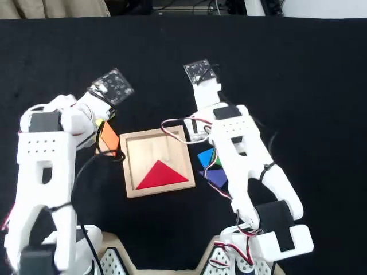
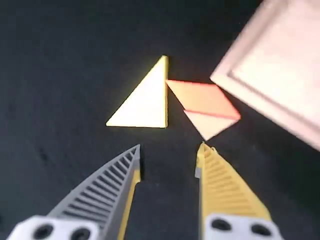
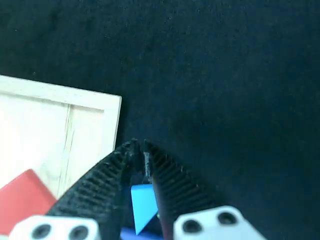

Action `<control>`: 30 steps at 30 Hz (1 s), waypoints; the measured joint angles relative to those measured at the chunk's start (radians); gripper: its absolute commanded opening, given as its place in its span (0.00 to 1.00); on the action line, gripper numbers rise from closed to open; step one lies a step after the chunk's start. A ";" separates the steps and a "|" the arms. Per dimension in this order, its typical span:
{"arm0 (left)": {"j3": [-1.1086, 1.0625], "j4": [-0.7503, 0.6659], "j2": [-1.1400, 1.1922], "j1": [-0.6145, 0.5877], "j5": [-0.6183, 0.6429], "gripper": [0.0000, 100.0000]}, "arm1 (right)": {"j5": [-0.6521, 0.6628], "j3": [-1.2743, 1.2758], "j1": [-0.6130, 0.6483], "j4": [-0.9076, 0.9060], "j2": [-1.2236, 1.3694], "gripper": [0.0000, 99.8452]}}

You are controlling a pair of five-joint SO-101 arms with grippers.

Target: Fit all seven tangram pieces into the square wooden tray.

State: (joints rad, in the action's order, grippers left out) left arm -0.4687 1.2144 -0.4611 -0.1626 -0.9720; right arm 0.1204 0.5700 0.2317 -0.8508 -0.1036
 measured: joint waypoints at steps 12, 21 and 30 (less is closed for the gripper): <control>0.649 0.477 0.614 -0.101 -0.465 0.19 | -0.003 0.098 -0.023 0.180 -0.002 0.01; 0.928 0.529 0.905 -0.101 -0.503 0.27 | -0.003 0.100 -0.018 0.190 -0.002 0.01; 1.042 0.448 1.114 -0.086 -0.505 0.31 | -0.003 0.101 -0.020 0.190 -0.002 0.01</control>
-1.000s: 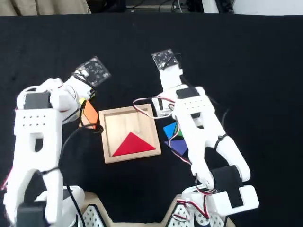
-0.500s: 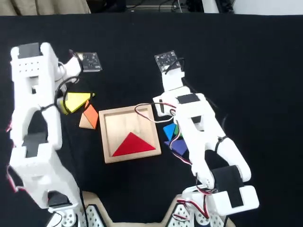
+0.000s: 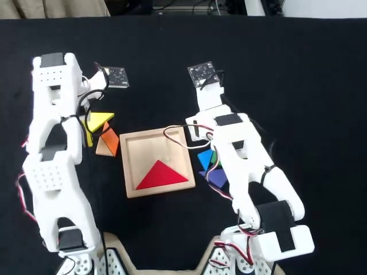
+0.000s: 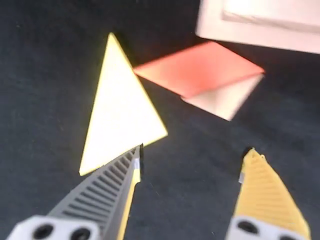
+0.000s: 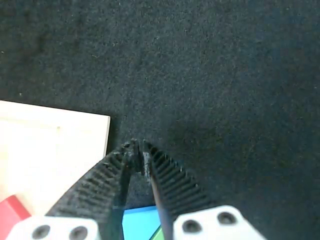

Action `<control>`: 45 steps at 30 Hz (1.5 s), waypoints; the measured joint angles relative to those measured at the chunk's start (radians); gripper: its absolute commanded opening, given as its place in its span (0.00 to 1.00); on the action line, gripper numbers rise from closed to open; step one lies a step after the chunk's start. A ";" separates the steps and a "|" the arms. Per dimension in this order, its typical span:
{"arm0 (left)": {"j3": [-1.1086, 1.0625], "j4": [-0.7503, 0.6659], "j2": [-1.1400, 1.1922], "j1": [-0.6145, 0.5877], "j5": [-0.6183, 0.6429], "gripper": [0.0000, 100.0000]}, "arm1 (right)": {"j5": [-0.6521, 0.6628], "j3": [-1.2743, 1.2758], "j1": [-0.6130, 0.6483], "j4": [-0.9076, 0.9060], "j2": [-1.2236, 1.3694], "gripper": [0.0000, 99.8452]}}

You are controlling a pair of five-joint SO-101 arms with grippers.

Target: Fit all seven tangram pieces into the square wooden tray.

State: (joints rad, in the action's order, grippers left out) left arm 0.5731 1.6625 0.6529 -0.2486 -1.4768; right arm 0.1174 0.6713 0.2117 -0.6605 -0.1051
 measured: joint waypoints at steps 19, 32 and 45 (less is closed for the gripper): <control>0.578 0.021 0.468 -0.012 0.000 0.31 | 0.000 0.000 -0.002 0.000 0.000 0.01; 0.756 0.069 0.586 -0.032 0.000 0.30 | 0.000 0.000 -0.002 0.000 0.000 0.01; 0.842 0.086 0.591 -0.032 0.000 0.05 | 0.000 0.000 -0.002 0.003 0.000 0.01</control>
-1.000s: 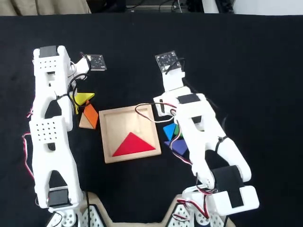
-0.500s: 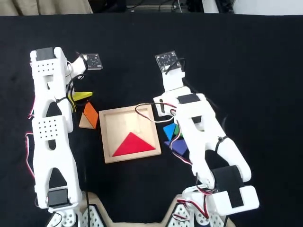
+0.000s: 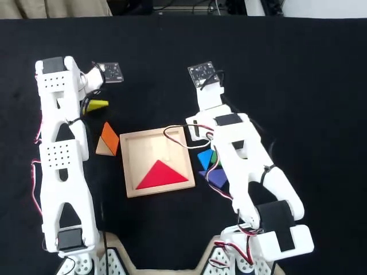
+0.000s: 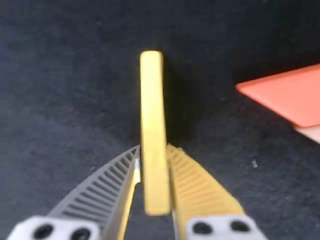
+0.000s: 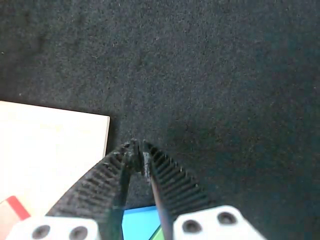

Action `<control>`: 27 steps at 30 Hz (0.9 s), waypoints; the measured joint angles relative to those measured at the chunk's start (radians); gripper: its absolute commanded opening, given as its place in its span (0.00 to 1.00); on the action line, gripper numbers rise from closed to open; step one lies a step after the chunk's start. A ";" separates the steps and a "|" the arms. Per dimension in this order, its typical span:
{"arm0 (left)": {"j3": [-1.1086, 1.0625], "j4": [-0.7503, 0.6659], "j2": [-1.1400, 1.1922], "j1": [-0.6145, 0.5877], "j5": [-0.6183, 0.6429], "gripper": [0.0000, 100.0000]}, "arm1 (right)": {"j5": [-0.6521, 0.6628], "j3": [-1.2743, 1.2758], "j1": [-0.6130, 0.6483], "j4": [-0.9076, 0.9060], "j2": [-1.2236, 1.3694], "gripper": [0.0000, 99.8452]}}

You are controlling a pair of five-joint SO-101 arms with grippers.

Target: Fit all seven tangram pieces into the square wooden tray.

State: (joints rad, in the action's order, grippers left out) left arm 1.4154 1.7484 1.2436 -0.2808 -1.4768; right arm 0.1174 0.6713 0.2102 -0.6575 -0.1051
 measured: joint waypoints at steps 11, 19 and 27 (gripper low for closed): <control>0.091 0.003 -0.078 0.034 0.245 0.05 | 0.000 0.000 0.000 0.000 0.000 0.01; -0.439 0.008 -0.644 0.112 0.776 0.05 | 0.002 0.000 -0.014 0.000 0.000 0.01; -1.191 -0.041 -1.378 0.319 1.304 0.05 | 0.000 0.000 -0.072 0.000 0.000 0.01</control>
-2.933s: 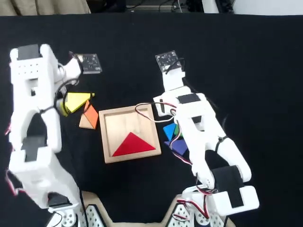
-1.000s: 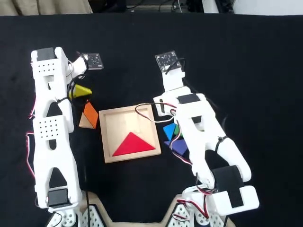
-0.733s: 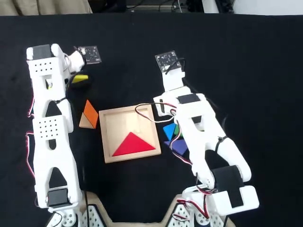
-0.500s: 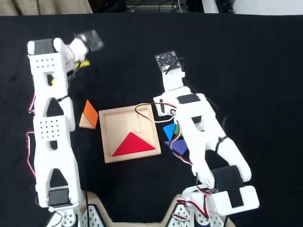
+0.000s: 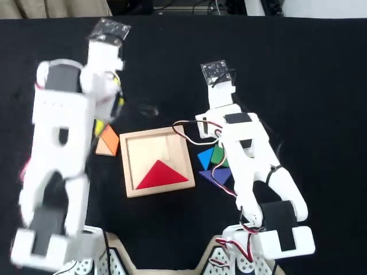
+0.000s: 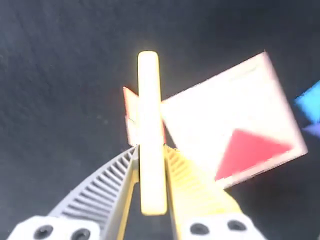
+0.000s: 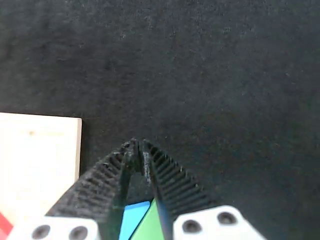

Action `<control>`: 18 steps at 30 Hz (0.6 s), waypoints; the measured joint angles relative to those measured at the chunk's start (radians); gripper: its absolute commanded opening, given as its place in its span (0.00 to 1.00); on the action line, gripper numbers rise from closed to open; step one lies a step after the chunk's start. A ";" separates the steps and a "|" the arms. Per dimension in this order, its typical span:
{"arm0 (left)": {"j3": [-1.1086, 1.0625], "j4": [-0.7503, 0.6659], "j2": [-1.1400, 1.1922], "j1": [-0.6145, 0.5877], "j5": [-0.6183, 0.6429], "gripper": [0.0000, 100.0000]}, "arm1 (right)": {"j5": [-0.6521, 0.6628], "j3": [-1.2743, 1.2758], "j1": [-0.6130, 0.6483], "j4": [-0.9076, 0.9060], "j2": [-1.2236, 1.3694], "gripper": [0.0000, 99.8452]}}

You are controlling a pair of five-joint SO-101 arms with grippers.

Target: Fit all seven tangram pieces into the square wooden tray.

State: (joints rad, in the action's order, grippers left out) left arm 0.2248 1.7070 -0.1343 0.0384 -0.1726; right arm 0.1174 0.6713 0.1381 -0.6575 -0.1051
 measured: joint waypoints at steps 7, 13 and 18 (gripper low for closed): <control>-0.350 -0.137 -0.224 0.040 0.365 0.05 | 0.000 0.000 0.000 0.000 0.000 0.01; -0.620 -0.327 -0.224 0.091 0.476 0.05 | 0.000 0.000 0.000 0.000 0.000 0.01; -0.842 -0.523 -0.242 0.155 0.520 0.05 | 0.000 0.000 0.000 0.000 0.000 0.01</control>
State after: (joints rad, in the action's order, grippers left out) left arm -0.6176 1.1838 -0.3767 0.1933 0.3475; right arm 0.1174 0.6713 0.1381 -0.6575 -0.1051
